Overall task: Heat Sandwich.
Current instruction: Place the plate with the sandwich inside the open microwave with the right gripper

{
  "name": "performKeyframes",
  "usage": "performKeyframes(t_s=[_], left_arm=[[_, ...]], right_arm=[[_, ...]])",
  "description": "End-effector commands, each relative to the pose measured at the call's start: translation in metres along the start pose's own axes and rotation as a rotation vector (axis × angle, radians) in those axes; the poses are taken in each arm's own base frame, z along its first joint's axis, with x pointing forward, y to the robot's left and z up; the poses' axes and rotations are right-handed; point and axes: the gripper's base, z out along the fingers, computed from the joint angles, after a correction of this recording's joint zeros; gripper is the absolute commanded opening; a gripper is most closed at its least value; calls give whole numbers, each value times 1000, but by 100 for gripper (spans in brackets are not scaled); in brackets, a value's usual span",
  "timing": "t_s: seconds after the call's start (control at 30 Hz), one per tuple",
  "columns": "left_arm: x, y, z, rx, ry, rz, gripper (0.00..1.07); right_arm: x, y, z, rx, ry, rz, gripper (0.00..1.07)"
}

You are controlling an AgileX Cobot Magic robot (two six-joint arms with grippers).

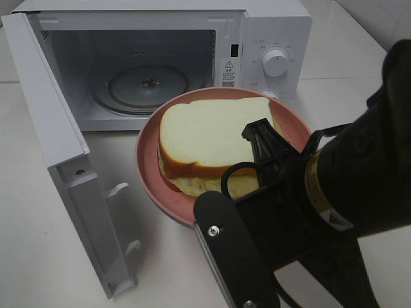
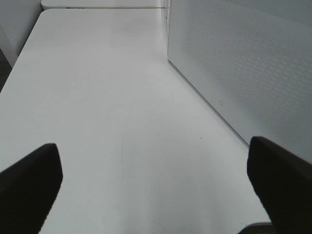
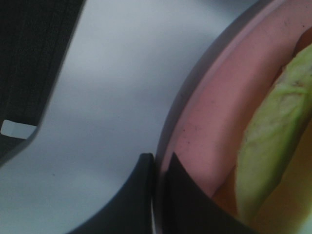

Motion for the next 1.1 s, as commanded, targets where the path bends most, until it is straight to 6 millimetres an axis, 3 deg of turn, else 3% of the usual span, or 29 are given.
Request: performKeyframes(t_s=[0.03,0.4,0.73,1.1], left_arm=[[-2,0,-2,3,-7,2,98],[-2,0,-2,3,-7,2,98],[-2,0,-2,3,-7,2,98],[-2,0,-2,3,-7,2,98]], right_arm=[[13,-11,5,14,-16,-60,0],[36,-24,15,-20,-83,-159,0],[62,-33,23,-53,-127,-138,0],[64,-33,25,-58,-133,-145,0]])
